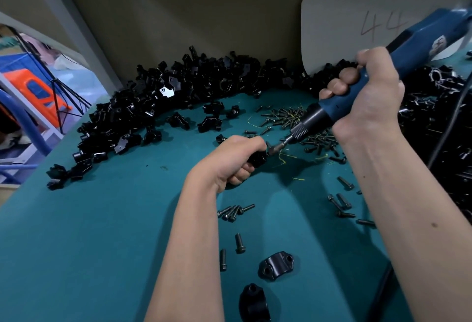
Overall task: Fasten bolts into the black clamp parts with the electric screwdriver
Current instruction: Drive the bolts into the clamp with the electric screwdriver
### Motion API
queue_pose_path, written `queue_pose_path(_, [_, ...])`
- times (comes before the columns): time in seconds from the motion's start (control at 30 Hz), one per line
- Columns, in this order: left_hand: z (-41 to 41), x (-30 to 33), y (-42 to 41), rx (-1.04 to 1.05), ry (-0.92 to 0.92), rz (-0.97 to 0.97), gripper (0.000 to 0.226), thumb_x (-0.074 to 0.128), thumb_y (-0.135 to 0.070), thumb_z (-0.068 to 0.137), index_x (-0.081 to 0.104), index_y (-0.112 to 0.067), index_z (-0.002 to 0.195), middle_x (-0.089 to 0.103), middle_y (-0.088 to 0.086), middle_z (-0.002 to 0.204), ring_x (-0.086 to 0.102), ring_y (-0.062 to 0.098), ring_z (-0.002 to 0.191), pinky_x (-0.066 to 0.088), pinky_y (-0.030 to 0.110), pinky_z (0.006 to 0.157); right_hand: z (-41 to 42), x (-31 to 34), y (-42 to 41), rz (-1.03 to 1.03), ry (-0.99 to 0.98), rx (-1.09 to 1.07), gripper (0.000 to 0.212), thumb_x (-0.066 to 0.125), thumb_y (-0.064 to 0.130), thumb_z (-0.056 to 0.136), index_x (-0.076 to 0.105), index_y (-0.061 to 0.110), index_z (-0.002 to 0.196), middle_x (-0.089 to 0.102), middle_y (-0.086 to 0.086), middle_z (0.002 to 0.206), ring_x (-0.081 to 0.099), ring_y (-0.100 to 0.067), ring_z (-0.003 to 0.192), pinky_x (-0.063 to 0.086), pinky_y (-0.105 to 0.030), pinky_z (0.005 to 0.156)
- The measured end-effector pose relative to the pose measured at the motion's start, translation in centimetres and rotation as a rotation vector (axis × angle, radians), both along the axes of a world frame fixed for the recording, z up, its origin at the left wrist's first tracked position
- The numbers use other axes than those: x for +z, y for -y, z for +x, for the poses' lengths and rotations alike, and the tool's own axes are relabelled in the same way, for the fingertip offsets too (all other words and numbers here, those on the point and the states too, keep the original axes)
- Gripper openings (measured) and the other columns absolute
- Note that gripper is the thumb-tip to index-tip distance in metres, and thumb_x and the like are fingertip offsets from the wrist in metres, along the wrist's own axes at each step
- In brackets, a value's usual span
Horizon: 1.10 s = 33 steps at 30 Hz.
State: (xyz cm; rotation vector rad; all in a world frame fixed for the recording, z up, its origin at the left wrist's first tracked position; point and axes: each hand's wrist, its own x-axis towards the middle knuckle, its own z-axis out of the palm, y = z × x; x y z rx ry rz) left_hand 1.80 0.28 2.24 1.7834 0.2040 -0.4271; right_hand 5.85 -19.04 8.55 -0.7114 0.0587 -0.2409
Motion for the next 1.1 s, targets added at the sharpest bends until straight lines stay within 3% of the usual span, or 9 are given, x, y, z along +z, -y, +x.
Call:
queue_pose_path(0.47, [0.07, -0.01, -0.07, -0.017, -0.011, 0.002, 0.02, 0.059, -0.039, 0.073, 0.047, -0.025, 0.064, 0.034, -0.007, 0.054, 0.023, 0.01, 0.043, 0.018, 0.016, 0.041, -0.26, 0.14, -0.33, -0.013, 0.055, 0.04, 0.025, 0.054, 0.008, 0.092, 0.039, 0.018, 0.075, 0.038, 0.001, 0.059, 0.034, -0.015, 0.048, 0.036, -0.027, 0.052])
queue_pose_path(0.7, [0.17, -0.11, -0.09, -0.021, -0.014, -0.005, 0.03, 0.06, -0.04, 0.073, 0.052, -0.028, 0.047, 0.033, -0.008, 0.053, 0.022, 0.01, 0.044, 0.018, 0.017, 0.041, -0.36, 0.14, -0.49, -0.026, 0.081, 0.037, 0.024, 0.054, 0.008, 0.091, 0.038, 0.018, 0.076, 0.038, 0.001, 0.059, 0.035, -0.015, 0.048, 0.036, -0.027, 0.052])
queue_pose_path(0.93, [0.19, -0.03, -0.14, -0.018, -0.028, -0.015, 0.032, 0.06, -0.04, 0.074, 0.054, -0.028, 0.045, 0.034, -0.008, 0.053, 0.024, 0.009, 0.042, 0.02, 0.016, 0.038, -0.54, 0.23, -0.69, -0.038, 0.104, 0.022, 0.025, 0.054, 0.007, 0.09, 0.038, 0.018, 0.073, 0.038, 0.001, 0.058, 0.035, -0.015, 0.047, 0.037, -0.027, 0.052])
queue_pose_path(1.1, [0.12, 0.0, -0.15, -0.002, -0.028, -0.037, 0.022, 0.06, -0.039, 0.074, 0.048, -0.026, 0.062, 0.033, -0.008, 0.053, 0.023, 0.009, 0.042, 0.019, 0.016, 0.039, -0.58, 0.23, -0.78, -0.026, 0.114, 0.019, 0.024, 0.055, 0.007, 0.088, 0.039, 0.017, 0.072, 0.038, 0.0, 0.057, 0.035, -0.016, 0.047, 0.037, -0.027, 0.052])
